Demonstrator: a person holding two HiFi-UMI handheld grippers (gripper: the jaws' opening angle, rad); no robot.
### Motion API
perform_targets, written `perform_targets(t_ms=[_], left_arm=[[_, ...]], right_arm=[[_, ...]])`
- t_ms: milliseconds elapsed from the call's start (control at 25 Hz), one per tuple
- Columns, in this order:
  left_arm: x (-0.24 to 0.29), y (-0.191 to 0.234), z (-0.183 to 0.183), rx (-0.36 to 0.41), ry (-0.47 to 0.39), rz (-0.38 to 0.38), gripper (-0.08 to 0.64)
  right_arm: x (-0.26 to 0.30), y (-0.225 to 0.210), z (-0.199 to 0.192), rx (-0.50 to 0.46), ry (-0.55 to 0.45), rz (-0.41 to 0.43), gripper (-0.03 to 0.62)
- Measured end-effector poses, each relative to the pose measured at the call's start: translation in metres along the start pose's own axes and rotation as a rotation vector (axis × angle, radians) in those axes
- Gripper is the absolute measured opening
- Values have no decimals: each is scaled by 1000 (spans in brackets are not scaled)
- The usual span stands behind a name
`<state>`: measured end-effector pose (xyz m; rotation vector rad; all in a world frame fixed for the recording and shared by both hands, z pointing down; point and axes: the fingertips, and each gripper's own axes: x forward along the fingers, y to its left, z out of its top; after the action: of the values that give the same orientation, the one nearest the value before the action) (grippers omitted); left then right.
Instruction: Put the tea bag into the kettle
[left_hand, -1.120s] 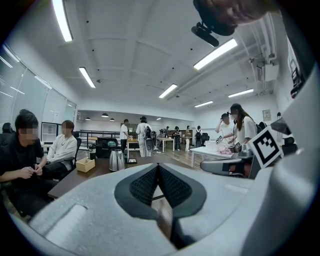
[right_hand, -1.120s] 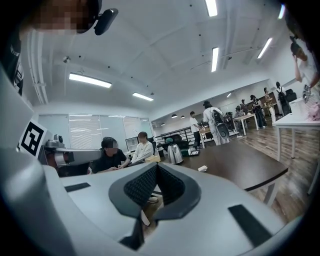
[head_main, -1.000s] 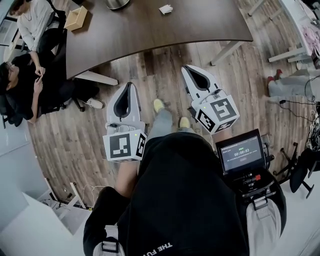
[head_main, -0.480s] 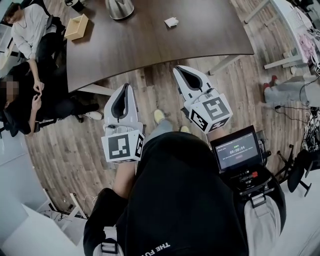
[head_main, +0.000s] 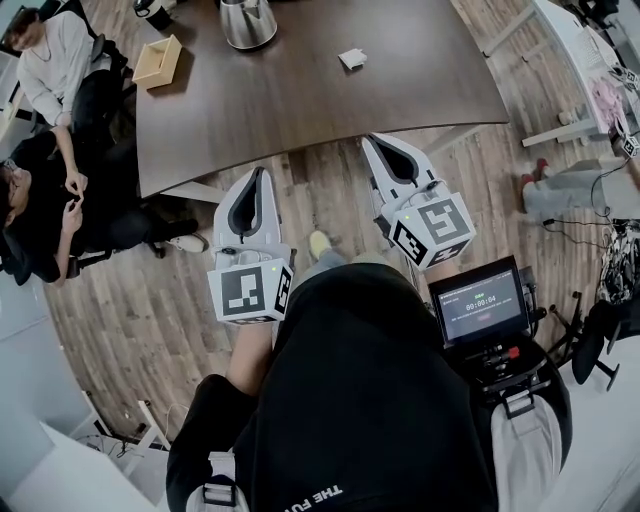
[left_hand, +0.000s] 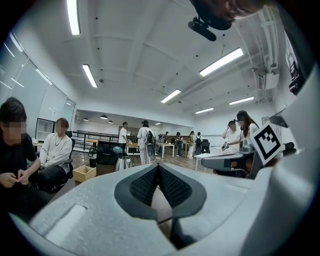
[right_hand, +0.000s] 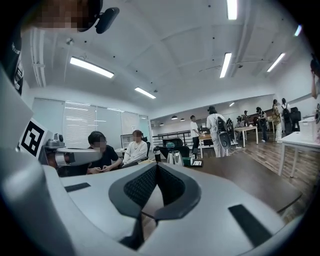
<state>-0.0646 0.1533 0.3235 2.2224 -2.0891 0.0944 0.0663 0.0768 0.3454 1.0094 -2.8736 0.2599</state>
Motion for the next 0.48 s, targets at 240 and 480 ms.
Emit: perform_targets(t_ms=[240, 480], left_arm=[[8, 0, 8, 2, -15, -25, 2], [10, 9, 14, -15, -25, -25, 3]], right_arm=[[1, -8, 10, -16, -8, -27, 5], [9, -2, 16, -31, 4, -20, 5]])
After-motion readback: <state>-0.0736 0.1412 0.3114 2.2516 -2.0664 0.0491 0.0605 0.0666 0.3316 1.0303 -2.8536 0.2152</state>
